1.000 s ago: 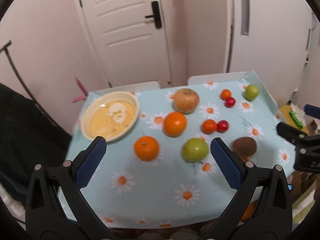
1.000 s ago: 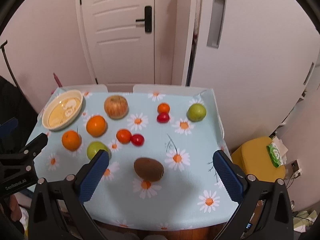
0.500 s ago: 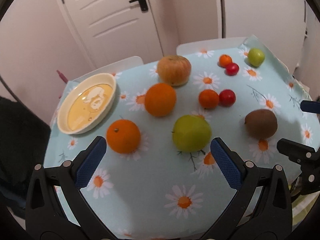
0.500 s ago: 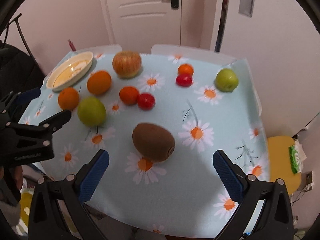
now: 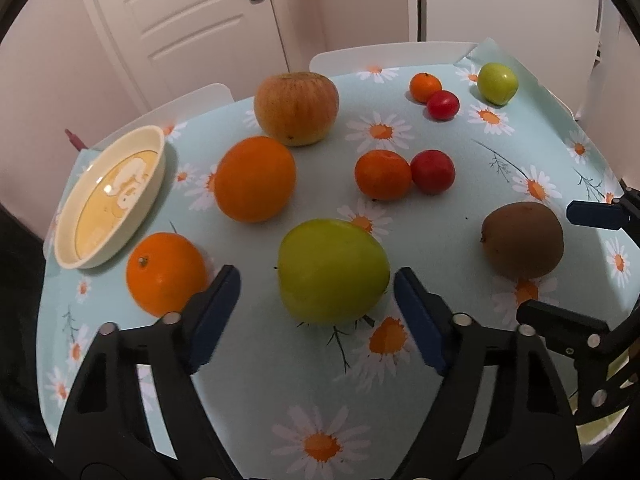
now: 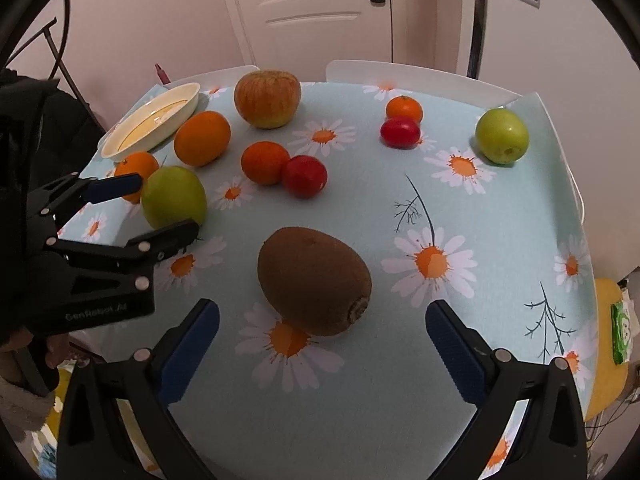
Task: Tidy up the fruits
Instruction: 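Grasp the green apple with the left tool while the right tool grasps the kiwi, then carry the green apple with the left tool into the cream bowl and release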
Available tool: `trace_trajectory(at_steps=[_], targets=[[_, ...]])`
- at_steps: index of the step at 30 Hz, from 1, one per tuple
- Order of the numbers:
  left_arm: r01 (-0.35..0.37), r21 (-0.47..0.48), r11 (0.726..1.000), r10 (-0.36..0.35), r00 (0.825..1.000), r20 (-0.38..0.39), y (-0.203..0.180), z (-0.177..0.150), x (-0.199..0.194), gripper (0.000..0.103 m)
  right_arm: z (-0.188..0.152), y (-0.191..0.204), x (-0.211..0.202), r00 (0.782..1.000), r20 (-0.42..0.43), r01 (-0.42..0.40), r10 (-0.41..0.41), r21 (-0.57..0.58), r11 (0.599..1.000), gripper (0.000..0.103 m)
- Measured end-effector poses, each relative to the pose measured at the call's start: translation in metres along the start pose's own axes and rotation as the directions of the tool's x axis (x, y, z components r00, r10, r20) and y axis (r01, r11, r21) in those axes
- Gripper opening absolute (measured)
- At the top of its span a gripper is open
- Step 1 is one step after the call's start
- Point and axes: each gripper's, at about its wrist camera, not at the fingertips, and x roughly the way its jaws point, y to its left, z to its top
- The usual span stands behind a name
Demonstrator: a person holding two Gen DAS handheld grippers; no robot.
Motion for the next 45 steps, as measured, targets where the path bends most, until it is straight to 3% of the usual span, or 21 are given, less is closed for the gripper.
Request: trace_trajectory(at_steps=[4,6,11,19,26,36,45], targets=[[0.004,0.002,1.0,-0.004,1.0,-0.003,-0.002,0.001,0.004,0.071,0.0,0.0,0.004,1.0,-0.001,0.004,-0.004,-0.018,1.0,0.093],[0.021,-0.001,1.0,-0.021,1.0,-0.005,-0.004,0.002,0.005,0.062,-0.001,0.0,0.004,1.0,-0.001,0.001,-0.001,-0.018,1.0,0.089],[-0.005,0.026,1.0,0.005,1.0,0.001,-0.009,-0.001,0.002,0.061,0.0,0.001,0.006,1.0,0.001,-0.004,0.004,-0.019,1.0,0.076],[0.001,0.003,1.0,-0.001,1.0,0.002,-0.004,-0.007,-0.003,0.061,0.006,0.006,0.012,1.0,0.018,-0.01,0.01,-0.027,1.0,0.075],[-0.009,-0.025,1.0,0.009,1.0,0.007,-0.001,-0.012,-0.009,0.061,0.011,0.012,0.016,0.999,0.032,0.018,-0.016,-0.064,0.998,0.053],[-0.024,-0.093,0.995,0.028,0.999,0.045,0.014,-0.005,-0.03,0.061,0.025,0.013,0.003,0.999,0.048,-0.005,0.009,-0.083,0.997,0.052],[-0.064,-0.181,0.981,0.085,0.99,0.11,0.052,0.014,-0.066,0.061,0.068,0.034,-0.023,0.994,0.095,-0.042,0.056,-0.145,0.989,0.052]])
